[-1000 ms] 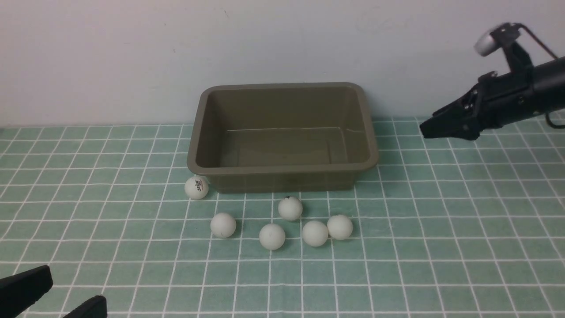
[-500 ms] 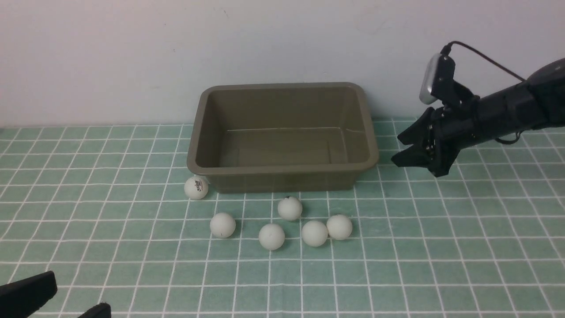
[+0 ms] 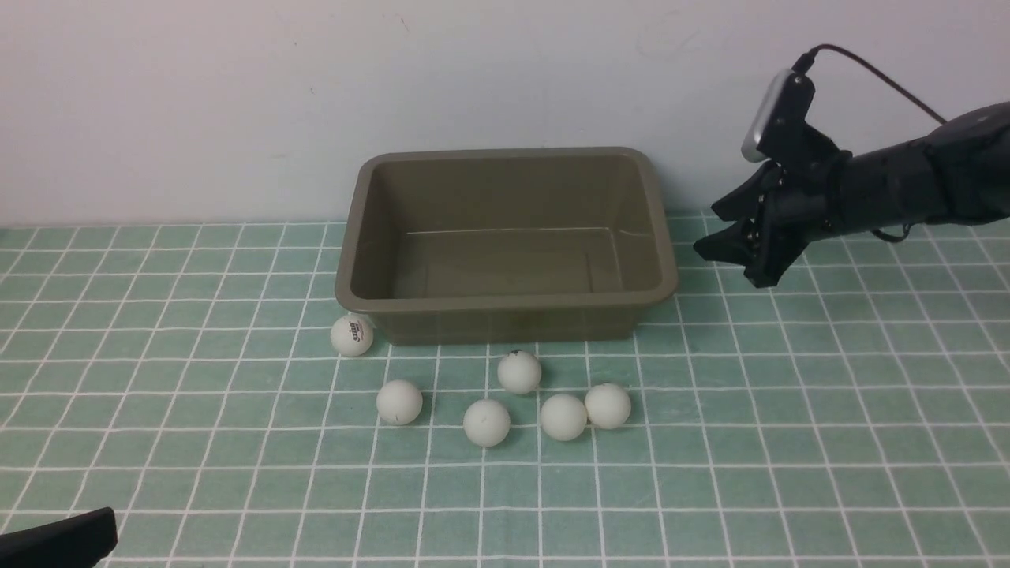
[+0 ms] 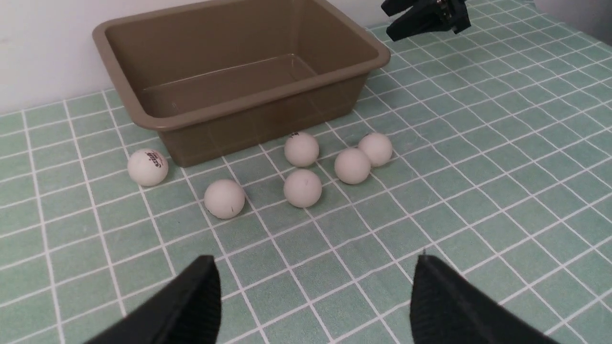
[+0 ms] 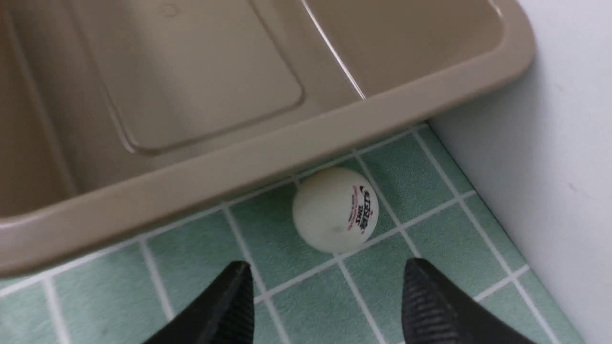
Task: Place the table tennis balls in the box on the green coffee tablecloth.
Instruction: 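Reach for and grasp a ping pong ball on the table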
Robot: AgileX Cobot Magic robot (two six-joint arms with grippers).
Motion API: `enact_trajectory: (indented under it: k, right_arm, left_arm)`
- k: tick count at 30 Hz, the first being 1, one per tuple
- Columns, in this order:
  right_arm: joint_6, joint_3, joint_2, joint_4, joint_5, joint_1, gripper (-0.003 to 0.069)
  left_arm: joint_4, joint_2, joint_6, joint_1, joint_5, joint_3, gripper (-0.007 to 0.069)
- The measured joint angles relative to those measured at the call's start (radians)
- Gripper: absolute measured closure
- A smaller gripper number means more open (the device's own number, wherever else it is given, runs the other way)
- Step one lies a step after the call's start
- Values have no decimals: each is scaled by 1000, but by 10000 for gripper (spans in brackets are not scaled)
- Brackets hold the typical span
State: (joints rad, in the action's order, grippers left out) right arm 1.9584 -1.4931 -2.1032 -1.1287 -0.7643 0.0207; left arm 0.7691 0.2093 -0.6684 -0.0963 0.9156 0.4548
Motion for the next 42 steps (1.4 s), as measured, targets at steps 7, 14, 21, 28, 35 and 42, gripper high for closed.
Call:
enact_trajectory:
  k: [7, 14, 21, 28, 35, 42]
  right_arm:
    - [-92, -154, -155, 1, -100, 2, 270]
    - [-104, -215, -183, 4, -113, 3, 265]
    - [-121, -218, -194, 6, -91, 3, 237]
    - [-133, -218, -237, 10, -96, 3, 218]
    - [-111, -218, -242, -32, -95, 3, 218]
    - [-93, -218, -256, -39, -42, 46, 218]
  left_arm:
    - [-1, 0, -1, 0, 0, 0, 145]
    - [-1, 0, -2, 0, 3, 0, 145]
    - [-1, 0, -2, 0, 4, 0, 145]
    - [-1, 0, -2, 0, 4, 0, 145]
    - [-1, 0, -3, 0, 4, 0, 145]
    - [-2, 0, -3, 0, 4, 0, 145]
